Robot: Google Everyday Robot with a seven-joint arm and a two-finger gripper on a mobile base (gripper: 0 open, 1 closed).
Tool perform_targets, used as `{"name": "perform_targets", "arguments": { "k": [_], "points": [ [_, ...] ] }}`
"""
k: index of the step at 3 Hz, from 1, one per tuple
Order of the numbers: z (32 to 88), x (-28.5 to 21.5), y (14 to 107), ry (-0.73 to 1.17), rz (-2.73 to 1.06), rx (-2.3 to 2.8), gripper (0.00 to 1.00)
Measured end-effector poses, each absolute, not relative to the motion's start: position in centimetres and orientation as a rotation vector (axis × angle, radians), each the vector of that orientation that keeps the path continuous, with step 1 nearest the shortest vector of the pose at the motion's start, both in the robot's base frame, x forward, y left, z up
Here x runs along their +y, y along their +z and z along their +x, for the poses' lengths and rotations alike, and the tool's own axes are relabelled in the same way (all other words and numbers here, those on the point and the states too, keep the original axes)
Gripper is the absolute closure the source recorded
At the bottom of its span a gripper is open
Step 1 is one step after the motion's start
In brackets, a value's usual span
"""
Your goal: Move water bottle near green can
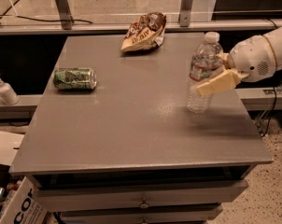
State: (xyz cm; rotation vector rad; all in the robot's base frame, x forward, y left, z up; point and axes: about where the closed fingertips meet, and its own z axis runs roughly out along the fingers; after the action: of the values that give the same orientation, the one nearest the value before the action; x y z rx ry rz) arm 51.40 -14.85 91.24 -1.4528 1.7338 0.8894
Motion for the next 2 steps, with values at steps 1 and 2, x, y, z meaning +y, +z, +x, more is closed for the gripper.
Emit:
{"name": "perform_targets", "arguments": {
  "k": [1, 2],
  "points": [
    [50.18, -9.49, 94.47, 0.894, -1.485, 1.681, 1.0],
    [50.19, -9.41, 94.48, 0.895, -1.485, 1.679, 1.0]
  ]
}}
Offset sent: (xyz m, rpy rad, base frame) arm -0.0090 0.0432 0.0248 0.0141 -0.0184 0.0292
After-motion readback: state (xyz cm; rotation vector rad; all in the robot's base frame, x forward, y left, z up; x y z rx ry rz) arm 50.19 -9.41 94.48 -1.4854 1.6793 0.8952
